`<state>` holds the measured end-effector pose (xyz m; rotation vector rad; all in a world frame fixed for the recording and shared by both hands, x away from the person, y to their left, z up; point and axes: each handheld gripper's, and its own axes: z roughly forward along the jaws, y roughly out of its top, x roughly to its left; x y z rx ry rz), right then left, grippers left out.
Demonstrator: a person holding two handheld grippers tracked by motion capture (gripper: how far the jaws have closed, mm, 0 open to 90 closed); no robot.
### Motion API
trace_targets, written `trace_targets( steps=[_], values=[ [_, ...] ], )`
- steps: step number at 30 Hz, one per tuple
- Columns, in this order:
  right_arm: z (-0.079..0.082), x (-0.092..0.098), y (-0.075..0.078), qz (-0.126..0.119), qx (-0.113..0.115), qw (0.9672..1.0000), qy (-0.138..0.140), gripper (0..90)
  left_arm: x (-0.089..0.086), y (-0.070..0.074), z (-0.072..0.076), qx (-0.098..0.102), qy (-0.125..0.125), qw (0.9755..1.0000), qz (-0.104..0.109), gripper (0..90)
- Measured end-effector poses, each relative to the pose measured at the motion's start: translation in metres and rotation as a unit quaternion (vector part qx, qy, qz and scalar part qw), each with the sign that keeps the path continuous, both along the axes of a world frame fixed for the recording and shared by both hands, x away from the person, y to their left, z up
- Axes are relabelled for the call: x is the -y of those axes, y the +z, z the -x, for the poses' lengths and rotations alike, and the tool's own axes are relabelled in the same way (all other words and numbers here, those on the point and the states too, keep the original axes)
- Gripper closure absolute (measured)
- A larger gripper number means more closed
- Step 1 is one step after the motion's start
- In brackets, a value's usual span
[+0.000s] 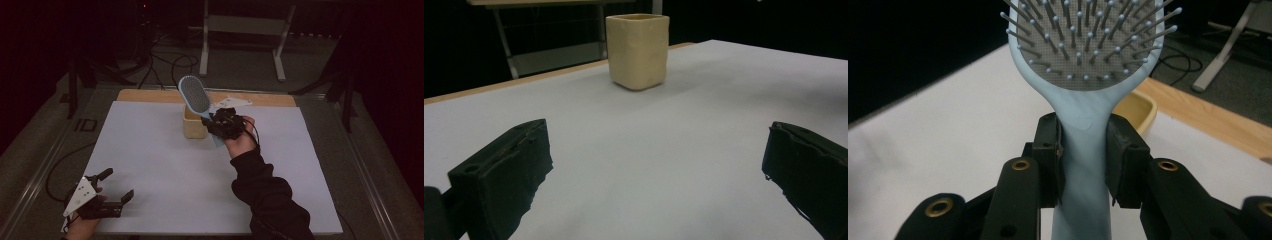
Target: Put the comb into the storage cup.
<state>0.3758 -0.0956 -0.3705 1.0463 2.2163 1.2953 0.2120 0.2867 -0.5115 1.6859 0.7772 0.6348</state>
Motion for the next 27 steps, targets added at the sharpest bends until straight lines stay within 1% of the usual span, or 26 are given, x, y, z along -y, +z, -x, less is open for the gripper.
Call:
trace_targets(
  steps=[3,6,10,14,17,19,21,23,27],
  values=[
    [-0.004,-0.002,0.003,-0.009,0.006,0.9999,-0.003,70.1,0.000,0.000,0.000,0.000,0.000,1.0000,0.000,0.0],
    [-0.009,-0.005,0.006,-0.010,0.018,0.9998,-0.002,70.1,-0.001,0.000,0.000,0.000,0.000,1.0000,0.000,0.0],
    [-0.015,-0.008,0.007,-0.013,0.022,0.9997,-0.002,70.1,-0.001,0.000,0.000,0.000,0.000,1.0000,0.001,0.0],
    [-0.022,-0.011,0.006,-0.025,0.026,0.9994,0.000,70.2,-0.001,0.000,0.000,0.000,0.001,1.0000,0.003,0.0],
    [-0.026,-0.015,0.006,-0.030,0.031,0.9990,0.002,70.1,-0.001,0.000,0.000,-0.001,0.001,1.0000,0.004,0.0],
    [-0.028,-0.017,0.006,-0.032,0.040,0.9987,0.002,70.1,-0.002,0.000,0.001,-0.001,0.001,1.0000,0.004,0.0],
    [-0.030,-0.019,0.006,-0.034,0.042,0.9986,0.002,70.1,-0.002,0.000,0.001,-0.001,0.001,1.0000,0.005,0.0],
    [-0.035,-0.023,0.007,-0.043,0.044,0.9981,-0.001,70.2,-0.002,0.000,0.001,0.000,0.001,1.0000,0.006,0.0],
    [-0.041,-0.027,0.011,-0.047,0.053,0.9975,-0.003,70.2,-0.003,0.000,0.001,-0.001,0.000,1.0000,0.008,0.0]
  ],
)
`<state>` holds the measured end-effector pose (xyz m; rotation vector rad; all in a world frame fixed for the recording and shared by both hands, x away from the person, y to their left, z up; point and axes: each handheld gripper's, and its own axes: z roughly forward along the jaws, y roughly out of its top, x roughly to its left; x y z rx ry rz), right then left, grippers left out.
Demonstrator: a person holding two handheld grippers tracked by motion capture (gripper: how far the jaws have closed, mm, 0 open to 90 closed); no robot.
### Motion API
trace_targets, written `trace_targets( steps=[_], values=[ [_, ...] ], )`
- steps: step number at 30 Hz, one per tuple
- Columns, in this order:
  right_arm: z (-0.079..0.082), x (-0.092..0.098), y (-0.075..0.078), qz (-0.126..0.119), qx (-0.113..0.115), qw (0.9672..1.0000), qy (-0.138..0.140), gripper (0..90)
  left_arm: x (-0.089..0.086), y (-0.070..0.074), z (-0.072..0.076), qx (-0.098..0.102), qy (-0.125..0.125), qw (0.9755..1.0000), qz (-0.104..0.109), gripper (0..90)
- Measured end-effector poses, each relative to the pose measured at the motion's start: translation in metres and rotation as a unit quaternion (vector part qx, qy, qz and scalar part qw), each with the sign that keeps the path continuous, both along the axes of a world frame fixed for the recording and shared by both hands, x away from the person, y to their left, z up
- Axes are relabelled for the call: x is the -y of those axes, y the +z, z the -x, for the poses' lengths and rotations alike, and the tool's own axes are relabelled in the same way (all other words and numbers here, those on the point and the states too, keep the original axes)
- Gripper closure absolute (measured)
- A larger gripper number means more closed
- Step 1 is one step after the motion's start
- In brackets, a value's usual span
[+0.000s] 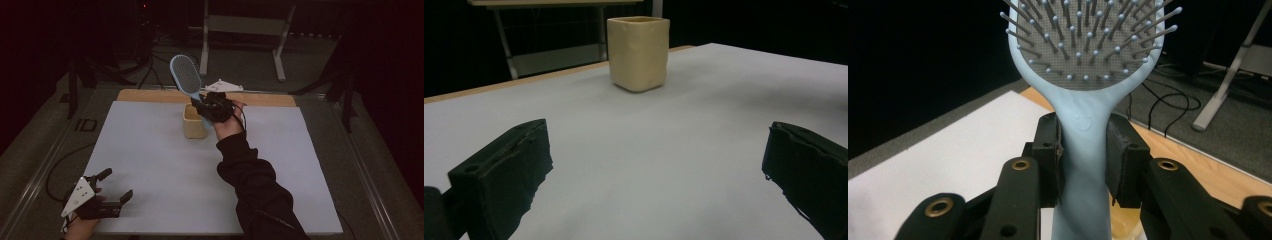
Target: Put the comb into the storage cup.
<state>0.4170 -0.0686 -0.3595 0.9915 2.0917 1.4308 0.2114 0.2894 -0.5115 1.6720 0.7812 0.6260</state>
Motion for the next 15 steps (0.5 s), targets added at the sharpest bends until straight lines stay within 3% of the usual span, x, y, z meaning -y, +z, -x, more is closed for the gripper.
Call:
trace_targets(
  steps=[6,12,15],
  values=[
    [-0.011,-0.004,0.003,-0.022,0.014,0.9995,0.015,70.1,0.000,0.000,0.000,0.000,0.001,1.0000,0.000,0.0],
    [-0.022,-0.011,0.004,-0.015,0.027,0.9993,0.020,70.1,-0.001,0.000,0.000,-0.002,0.001,1.0000,0.002,0.0],
    [-0.028,-0.013,0.004,-0.023,0.027,0.9991,0.024,70.1,0.000,0.000,0.000,-0.001,0.001,1.0000,0.001,0.0]
  ],
)
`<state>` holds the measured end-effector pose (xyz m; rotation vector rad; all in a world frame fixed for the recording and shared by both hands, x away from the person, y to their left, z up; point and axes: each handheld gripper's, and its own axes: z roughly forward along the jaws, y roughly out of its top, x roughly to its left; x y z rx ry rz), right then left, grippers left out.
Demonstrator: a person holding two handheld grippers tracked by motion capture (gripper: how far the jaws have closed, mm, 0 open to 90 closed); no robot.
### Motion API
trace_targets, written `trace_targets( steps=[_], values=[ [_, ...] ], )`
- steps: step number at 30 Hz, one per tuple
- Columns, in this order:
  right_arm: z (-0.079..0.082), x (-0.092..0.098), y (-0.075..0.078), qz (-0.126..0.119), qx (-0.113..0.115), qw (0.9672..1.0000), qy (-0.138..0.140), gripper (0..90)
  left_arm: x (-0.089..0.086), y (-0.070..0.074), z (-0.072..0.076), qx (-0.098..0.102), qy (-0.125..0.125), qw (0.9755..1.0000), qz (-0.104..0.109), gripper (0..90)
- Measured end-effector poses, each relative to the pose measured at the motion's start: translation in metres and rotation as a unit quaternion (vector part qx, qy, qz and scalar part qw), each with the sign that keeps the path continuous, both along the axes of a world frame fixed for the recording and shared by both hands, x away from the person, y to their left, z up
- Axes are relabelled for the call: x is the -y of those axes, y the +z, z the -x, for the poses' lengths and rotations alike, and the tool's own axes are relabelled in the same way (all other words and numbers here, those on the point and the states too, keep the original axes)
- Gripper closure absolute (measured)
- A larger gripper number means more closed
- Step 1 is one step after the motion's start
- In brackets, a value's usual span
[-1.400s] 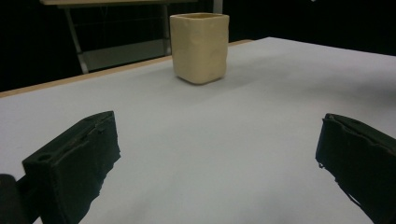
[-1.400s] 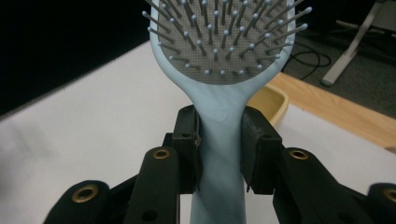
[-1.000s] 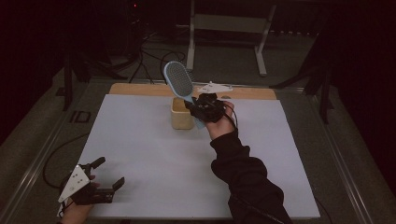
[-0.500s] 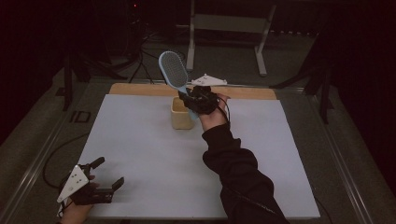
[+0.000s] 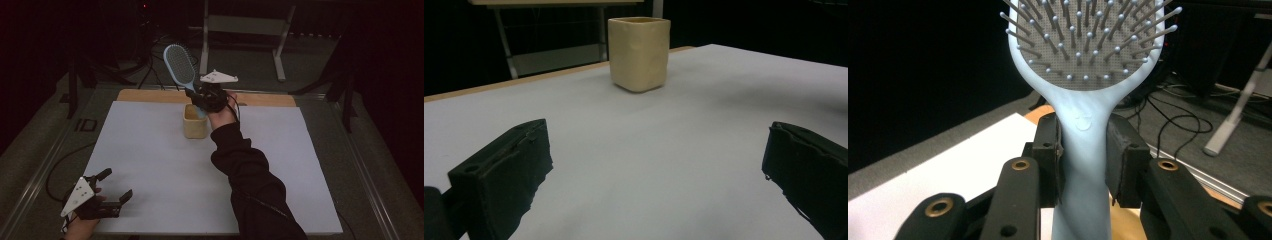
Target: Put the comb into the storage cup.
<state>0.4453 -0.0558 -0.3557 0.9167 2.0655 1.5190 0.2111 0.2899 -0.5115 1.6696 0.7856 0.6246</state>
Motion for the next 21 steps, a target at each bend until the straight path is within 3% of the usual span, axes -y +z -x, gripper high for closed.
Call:
trace_targets(
  steps=[5,8,21],
  values=[
    [-0.010,-0.001,-0.002,-0.005,0.011,0.9999,-0.004,70.1,-0.001,0.000,0.000,-0.001,0.000,1.0000,0.001,0.0],
    [-0.016,-0.002,-0.001,-0.016,0.004,0.9999,-0.005,70.1,0.000,0.000,0.000,0.000,0.000,1.0000,0.001,0.0],
    [-0.036,-0.016,-0.005,-0.017,0.019,0.9997,0.004,70.1,-0.001,0.000,0.001,0.003,0.000,1.0000,0.001,0.0]
  ],
)
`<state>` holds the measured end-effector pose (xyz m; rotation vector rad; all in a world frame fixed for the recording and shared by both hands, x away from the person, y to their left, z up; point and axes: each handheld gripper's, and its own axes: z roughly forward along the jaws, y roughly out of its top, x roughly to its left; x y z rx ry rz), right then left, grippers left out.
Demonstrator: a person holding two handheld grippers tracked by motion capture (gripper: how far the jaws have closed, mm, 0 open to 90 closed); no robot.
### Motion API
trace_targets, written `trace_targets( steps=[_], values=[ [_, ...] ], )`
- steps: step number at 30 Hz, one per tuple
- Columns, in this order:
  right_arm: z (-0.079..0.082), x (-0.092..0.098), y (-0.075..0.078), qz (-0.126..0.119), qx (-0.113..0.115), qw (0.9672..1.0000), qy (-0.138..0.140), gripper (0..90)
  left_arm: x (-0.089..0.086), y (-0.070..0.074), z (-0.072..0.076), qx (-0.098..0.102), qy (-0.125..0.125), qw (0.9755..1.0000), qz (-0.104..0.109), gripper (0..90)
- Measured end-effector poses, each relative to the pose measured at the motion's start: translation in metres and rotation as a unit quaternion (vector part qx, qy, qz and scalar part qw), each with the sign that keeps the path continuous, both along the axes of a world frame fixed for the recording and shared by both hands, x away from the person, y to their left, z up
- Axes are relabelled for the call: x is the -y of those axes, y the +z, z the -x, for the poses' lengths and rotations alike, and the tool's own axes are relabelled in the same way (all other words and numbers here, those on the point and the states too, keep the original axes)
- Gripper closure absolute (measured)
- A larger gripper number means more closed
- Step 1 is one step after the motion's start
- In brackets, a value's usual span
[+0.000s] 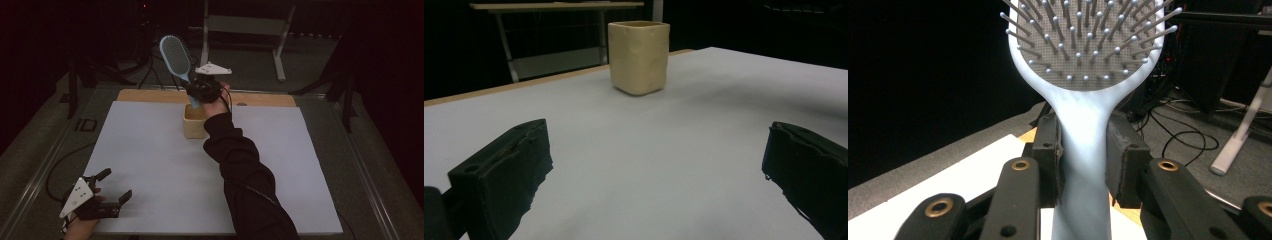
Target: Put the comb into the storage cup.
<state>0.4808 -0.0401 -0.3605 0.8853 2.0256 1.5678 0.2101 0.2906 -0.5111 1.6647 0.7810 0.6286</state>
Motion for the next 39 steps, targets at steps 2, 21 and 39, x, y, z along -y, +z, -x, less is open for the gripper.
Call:
trace_targets(
  steps=[2,21,39],
  values=[
    [-0.003,-0.001,-0.001,-0.002,0.003,1.0000,0.005,70.1,0.000,0.000,0.000,-0.002,0.001,1.0000,-0.002,0.0],
    [-0.017,0.005,-0.034,-0.014,-0.007,0.9999,0.001,70.1,-0.001,-0.001,0.000,-0.004,0.002,1.0000,0.002,0.0],
    [-0.021,0.006,-0.061,0.000,-0.001,1.0000,0.003,70.1,-0.002,-0.001,0.001,-0.004,0.002,1.0000,0.004,0.0]
  ],
)
